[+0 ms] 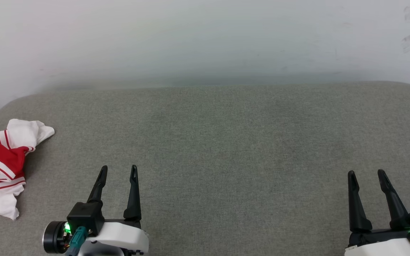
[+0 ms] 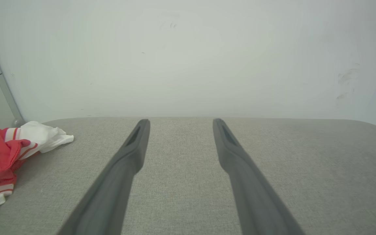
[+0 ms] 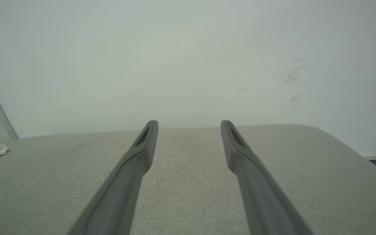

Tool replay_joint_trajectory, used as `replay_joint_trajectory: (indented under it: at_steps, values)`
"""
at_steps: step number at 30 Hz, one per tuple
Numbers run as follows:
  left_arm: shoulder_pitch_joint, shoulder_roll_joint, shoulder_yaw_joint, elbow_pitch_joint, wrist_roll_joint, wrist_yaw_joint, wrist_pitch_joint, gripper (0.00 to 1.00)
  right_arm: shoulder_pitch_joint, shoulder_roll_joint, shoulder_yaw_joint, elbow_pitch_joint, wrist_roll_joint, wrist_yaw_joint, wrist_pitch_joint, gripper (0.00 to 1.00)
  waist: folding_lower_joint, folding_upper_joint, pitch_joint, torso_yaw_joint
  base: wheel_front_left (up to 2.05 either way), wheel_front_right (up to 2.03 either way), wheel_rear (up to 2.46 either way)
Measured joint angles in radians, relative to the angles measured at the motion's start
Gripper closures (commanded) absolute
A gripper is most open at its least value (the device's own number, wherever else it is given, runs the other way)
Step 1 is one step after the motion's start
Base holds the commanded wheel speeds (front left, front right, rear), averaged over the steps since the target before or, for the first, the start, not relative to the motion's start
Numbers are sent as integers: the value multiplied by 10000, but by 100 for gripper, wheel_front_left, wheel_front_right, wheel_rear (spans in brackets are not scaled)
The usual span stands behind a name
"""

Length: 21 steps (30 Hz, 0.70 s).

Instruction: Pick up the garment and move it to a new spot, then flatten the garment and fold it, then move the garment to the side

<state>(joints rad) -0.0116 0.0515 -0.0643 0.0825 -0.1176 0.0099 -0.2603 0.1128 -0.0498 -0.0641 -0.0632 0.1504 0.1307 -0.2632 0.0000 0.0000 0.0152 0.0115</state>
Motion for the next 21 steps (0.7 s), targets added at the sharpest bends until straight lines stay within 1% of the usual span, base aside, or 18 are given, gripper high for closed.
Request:
replay_joint_trajectory:
  at_steps: [6, 10, 15, 21]
  values:
    - [0, -2, -46, 54, -42, 29, 0, 0, 34, 0, -31, 17, 73, 2, 0, 0, 0, 0, 11, 71, 0, 0, 0]
    - [-51, -4, -52, 84, -90, 56, 0, 0, 79, -4, -65, 21, 69, 2, 0, 0, 0, 0, 37, 260, 0, 0, 0]
    - [-98, -4, -19, 115, -182, 90, -13, 0, 91, -2, -12, 12, 19, 0, 0, 0, 0, 0, 47, 668, 0, 0, 0]
    - [-127, -4, 58, 153, -192, 125, -27, 0, 93, -4, -8, -6, -10, 2, 0, 0, 0, 0, 73, 1345, 0, 0, 0]
